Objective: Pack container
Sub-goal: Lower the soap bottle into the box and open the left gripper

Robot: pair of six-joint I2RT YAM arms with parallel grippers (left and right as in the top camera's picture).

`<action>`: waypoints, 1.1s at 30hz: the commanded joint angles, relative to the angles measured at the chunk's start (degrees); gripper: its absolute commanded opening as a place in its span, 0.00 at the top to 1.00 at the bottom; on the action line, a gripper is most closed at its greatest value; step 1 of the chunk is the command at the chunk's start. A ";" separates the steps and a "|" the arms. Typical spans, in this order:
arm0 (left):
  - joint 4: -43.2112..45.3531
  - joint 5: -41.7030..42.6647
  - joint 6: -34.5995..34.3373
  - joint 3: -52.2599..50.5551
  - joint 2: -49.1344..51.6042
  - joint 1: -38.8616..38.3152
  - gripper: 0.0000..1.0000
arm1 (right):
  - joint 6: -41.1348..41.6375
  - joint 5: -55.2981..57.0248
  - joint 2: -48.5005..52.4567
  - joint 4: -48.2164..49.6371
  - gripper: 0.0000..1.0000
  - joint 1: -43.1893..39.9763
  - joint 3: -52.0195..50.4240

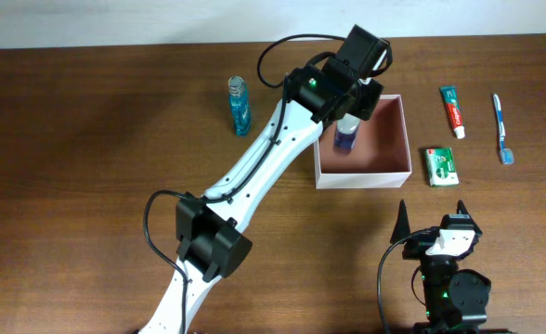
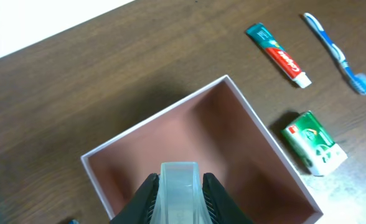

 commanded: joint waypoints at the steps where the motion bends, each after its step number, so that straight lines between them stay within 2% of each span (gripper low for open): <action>1: 0.55 -5.46 -0.72 1.22 -0.83 0.17 0.83 | 0.02 1.14 -0.37 -0.33 0.01 0.46 -0.26; 24: 3.85 -6.45 -0.76 1.20 5.66 4.22 0.82 | 0.02 1.14 -0.39 -0.33 0.01 0.46 -0.26; 30: 3.85 -5.38 -5.51 1.22 6.36 4.24 0.83 | 0.02 1.14 -0.37 -0.33 0.01 0.46 -0.26; 33: 4.09 -5.40 -5.68 1.22 6.36 4.24 0.81 | 0.02 1.14 -0.39 -0.33 0.01 0.46 -0.26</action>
